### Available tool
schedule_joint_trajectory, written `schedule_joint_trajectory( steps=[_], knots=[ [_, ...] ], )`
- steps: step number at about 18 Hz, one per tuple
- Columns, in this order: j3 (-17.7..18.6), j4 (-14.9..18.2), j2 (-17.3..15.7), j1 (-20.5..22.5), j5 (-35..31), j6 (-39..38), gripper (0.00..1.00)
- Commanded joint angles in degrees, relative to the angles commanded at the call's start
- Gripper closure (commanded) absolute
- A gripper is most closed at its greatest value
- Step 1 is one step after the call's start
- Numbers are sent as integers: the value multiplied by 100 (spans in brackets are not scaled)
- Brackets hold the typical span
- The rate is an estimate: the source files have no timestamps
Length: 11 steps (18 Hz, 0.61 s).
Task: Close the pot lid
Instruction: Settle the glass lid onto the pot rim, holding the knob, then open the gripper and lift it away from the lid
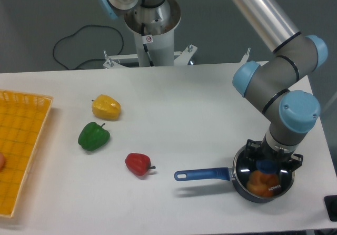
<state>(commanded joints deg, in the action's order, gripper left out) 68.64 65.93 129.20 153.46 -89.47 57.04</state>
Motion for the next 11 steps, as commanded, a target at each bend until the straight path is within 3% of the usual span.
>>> schedule_joint_trajectory(
  steps=[2, 7, 11],
  knots=[
    [53, -89, -26, -9, -44, 9, 1],
    [185, -89, -131, -44, -106, 9, 1],
    [755, -89, -737, 8, -273, 210, 0]
  ],
)
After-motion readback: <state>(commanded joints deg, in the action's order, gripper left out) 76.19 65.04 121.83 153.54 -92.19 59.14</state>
